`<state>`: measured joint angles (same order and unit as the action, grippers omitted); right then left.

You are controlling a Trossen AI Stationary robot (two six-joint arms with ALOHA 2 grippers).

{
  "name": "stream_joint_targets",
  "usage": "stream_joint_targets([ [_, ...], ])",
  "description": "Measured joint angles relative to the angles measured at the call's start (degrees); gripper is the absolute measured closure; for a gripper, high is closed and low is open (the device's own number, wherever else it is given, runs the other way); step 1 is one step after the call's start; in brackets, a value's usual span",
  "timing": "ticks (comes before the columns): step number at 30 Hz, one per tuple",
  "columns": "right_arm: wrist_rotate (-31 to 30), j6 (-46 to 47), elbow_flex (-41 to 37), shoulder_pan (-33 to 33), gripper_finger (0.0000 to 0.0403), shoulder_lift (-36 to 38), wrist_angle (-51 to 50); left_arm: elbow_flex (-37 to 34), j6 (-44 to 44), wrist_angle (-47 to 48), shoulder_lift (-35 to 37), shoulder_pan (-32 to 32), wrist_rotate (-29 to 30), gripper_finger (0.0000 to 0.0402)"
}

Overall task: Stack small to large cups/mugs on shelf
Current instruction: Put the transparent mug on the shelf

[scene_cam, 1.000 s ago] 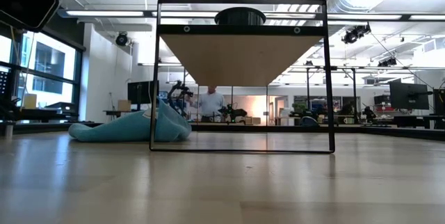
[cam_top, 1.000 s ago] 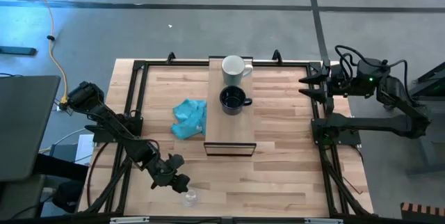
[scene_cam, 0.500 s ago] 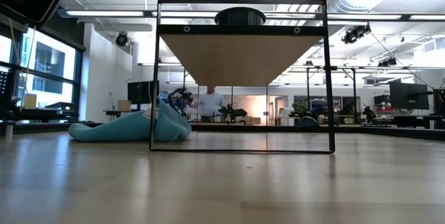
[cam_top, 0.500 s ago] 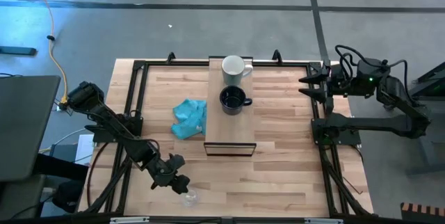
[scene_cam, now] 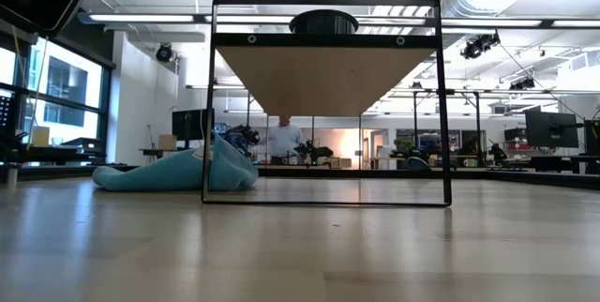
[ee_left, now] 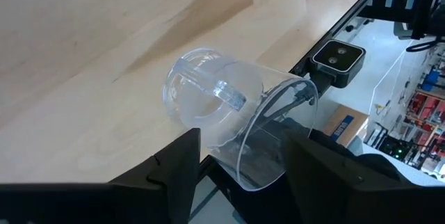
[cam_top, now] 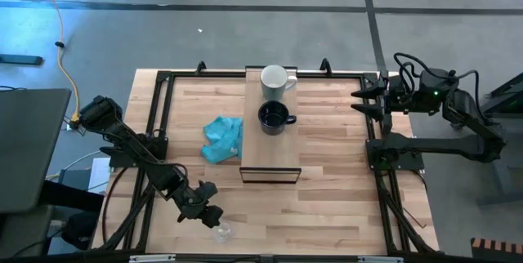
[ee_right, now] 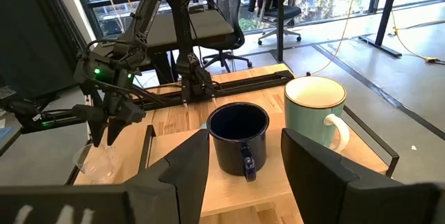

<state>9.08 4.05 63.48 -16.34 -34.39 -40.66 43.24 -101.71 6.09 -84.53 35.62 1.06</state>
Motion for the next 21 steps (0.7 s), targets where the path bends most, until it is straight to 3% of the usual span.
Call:
stream_joint_targets([
  [21,0.0,0.0,0.0,0.0,0.0231,0.0,0.0,0.0,0.9,-6.0,-5.1,0.0,-0.3,0.0206],
])
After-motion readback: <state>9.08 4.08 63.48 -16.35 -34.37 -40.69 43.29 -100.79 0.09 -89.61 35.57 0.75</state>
